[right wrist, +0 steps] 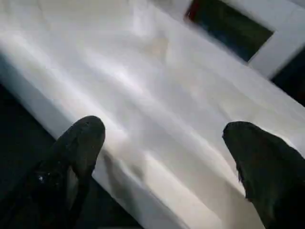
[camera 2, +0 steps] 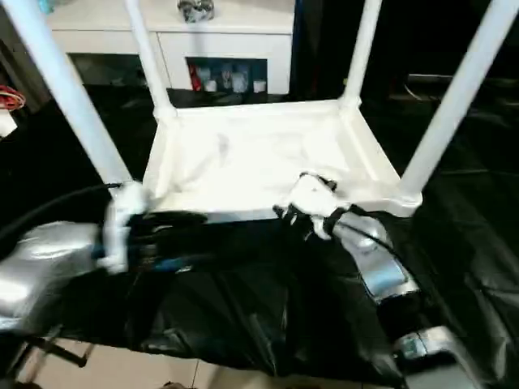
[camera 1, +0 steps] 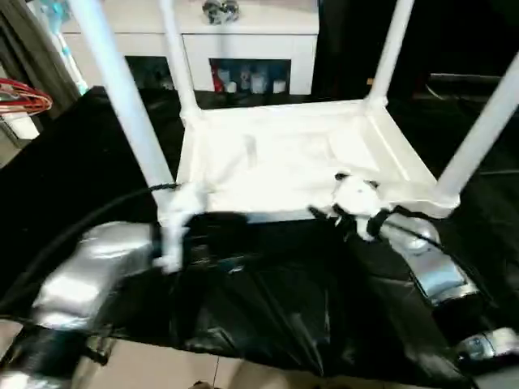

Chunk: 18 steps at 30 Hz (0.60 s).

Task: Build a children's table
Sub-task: Rotate leg to tighten

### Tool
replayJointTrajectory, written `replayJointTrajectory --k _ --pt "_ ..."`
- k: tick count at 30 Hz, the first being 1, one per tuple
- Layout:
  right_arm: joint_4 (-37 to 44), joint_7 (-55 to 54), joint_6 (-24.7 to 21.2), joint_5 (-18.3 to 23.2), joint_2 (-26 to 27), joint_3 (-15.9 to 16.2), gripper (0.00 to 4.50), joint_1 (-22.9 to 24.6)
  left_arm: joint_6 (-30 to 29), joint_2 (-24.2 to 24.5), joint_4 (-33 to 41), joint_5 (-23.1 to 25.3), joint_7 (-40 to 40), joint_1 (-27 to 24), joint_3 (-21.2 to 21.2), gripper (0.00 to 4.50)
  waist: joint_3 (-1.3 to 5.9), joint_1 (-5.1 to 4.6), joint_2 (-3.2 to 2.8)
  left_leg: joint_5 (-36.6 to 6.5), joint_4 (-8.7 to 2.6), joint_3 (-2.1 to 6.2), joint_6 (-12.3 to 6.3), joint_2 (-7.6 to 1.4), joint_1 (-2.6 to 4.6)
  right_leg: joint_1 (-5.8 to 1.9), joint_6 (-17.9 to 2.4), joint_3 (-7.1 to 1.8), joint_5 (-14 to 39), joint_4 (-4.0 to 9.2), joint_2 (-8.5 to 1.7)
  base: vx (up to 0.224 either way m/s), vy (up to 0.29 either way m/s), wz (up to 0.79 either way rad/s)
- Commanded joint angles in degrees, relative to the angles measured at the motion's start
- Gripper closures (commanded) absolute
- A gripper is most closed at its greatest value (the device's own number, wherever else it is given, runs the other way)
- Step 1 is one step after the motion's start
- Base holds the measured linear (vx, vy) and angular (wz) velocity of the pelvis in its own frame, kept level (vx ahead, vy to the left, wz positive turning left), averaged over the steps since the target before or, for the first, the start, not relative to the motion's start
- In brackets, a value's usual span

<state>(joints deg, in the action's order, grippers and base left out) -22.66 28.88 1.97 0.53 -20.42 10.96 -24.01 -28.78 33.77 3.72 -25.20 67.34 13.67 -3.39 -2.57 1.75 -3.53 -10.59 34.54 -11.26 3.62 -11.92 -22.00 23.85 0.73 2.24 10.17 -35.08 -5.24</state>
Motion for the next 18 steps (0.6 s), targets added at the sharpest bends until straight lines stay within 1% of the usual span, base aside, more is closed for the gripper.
replayJointTrajectory --k 1,2,3,4,5,6,7,8,9,10,11,12,14,16,17,18 --pt "1.0 1.0 0.0 1.9 0.0 -0.9 0.03 0.1 -1.1 0.4 1.2 -1.1 1.1 0.2 1.2 0.00 3.66 -0.19 0.43 -12.3 -4.02 0.33 -2.72 -0.49 1.26 -2.55 -13.4 -1.10 9.8 3.57 -0.81 0.000 0.000 0.00" --pt "2.1 2.6 0.7 3.0 -0.2 -0.8 0.03 1.3 -1.9 2.3 1.0 -1.8 2.2 -0.8 2.3 0.00 3.70 0.07 0.41 -12.6 -3.92 0.14 -2.40 -0.48 1.66 -2.33 -13.7 -1.18 9.6 3.73 -0.84 0.000 0.000 0.00" --pt "2.1 2.6 0.7 3.0 -0.2 -0.8 0.03 1.3 -1.9 2.3 1.0 -1.8 2.2 -0.8 2.3 0.00 3.50 0.16 0.37 -13.4 -4.09 0.17 -2.17 -0.47 1.48 -2.43 -13.6 -1.25 10.6 3.67 -0.94 0.000 0.000 0.00" --pt "3.5 4.6 0.9 4.4 -0.7 -0.8 0.03 3.0 -2.3 4.7 0.1 -2.2 3.5 -1.7 3.7 0.00 3.49 0.22 0.44 -13.8 -4.11 0.17 -2.14 -0.39 1.44 -2.52 -13.3 -1.27 11.3 3.78 -0.96 0.000 0.000 0.00" --pt "4.6 6.2 0.8 5.4 -1.4 -0.9 0.03 4.4 -2.2 6.8 -1.1 -2.1 4.3 -2.3 5.2 0.00 3.41 0.13 0.41 -14.9 -4.28 0.31 -1.90 -0.40 1.31 -2.56 -12.4 -1.28 12.7 3.79 -1.02 0.000 0.000 0.00" --pt "5.4 7.3 0.5 6.0 -2.0 -1.1 0.03 5.6 -1.8 8.3 -2.4 -1.9 4.8 -2.6 6.6 0.00 3.38 0.08 0.60 -15.2 -4.38 0.33 -1.68 -0.42 1.30 -2.60 -11.9 -1.28 13.3 3.94 -0.98 0.000 0.000 0.00" --pt "5.6 7.7 0.4 6.2 -2.2 -1.3 0.03 5.9 -1.6 9.0 -2.9 -2.0 5.0 -2.8 7.1 0.00 3.42 0.08 0.47 -15.6 -4.34 0.32 -1.33 -0.35 1.51 -2.42 -11.8 -1.32 13.7 4.01 -0.96 0.000 0.000 0.00" --pt "5.7 7.9 0.3 6.3 -2.3 -1.4 0.03 6.2 -1.5 9.4 -3.1 -2.0 5.1 -2.9 7.4 0.00 3.39 0.06 0.48 -15.8 -4.38 0.34 -1.13 -0.33 1.56 -2.41 -11.9 -1.31 13.7 4.06 -0.95 0.000 0.000 0.00" --pt "5.5 7.4 -0.2 5.9 -2.7 -1.7 0.03 6.7 -0.8 10.8 -5.2 -1.3 4.9 -2.7 8.4 0.00 3.24 0.05 0.78 -16.5 -4.48 0.37 -0.72 -0.34 1.46 -2.41 -12.0 -1.33 14.4 4.16 -1.05 0.000 0.000 0.00" --pt "5.5 7.4 -0.2 5.9 -2.7 -1.7 0.03 6.7 -0.8 10.8 -5.2 -1.3 4.9 -2.7 8.4 0.00 3.24 0.05 0.78 -16.5 -4.48 0.37 -0.72 -0.34 1.46 -2.41 -12.0 -1.33 14.4 4.16 -1.05 0.000 0.000 0.00" --pt "5.6 7.0 -1.1 5.4 -3.0 -2.5 0.03 7.4 0.0 12.2 -7.5 -0.5 4.5 -2.1 9.4 0.00 3.19 0.03 0.67 -17.4 -4.58 0.43 -0.38 -0.35 1.59 -2.29 -11.6 -1.38 16.0 4.20 -1.14 0.000 0.000 0.00" --pt "5.7 6.6 -1.9 4.8 -3.3 -2.9 0.03 7.9 0.6 13.2 -9.6 0.3 3.6 -1.5 10.2 0.00 3.16 -0.01 0.74 -17.5 -4.56 0.39 -0.37 -0.27 1.60 -2.26 -11.5 -1.42 16.4 4.31 -1.11 0.000 0.000 0.00" --pt "6.1 5.8 -3.6 4.5 -4.1 -3.4 0.03 8.9 2.1 13.7 -13.0 1.9 1.6 0.2 11.5 0.00 3.13 0.01 0.75 -17.5 -4.54 0.42 0.08 -0.18 1.65 -2.29 -10.7 -1.46 17.1 4.45 -1.05 0.000 0.000 0.00" --pt "6.7 5.7 -5.5 4.9 -4.8 -3.8 0.03 9.6 4.1 13.1 -15.6 2.9 -0.5 2.0 12.3 0.00 3.21 0.11 0.79 -17.6 -4.53 0.46 0.35 -0.26 1.76 -2.28 -10.9 -1.44 17.1 4.46 -1.20 0.000 0.000 0.00" --pt "6.7 5.7 -5.5 4.9 -4.8 -3.8 0.03 9.6 4.1 13.1 -15.6 2.9 -0.5 2.0 12.3 0.00 3.22 0.26 0.84 -17.6 -4.53 0.47 0.29 -0.32 1.81 -2.22 -11.0 -1.47 16.8 4.42 -1.26 0.000 0.000 0.00" --pt "7.4 5.4 -7.9 4.9 -5.7 -4.3 0.03 10.5 6.8 12.0 -18.6 3.9 -3.5 4.5 12.2 0.00 3.24 0.26 0.84 -17.4 -4.49 0.49 0.20 -0.26 1.71 -2.30 -11.1 -1.47 16.4 4.40 -1.22 0.000 0.000 0.00"
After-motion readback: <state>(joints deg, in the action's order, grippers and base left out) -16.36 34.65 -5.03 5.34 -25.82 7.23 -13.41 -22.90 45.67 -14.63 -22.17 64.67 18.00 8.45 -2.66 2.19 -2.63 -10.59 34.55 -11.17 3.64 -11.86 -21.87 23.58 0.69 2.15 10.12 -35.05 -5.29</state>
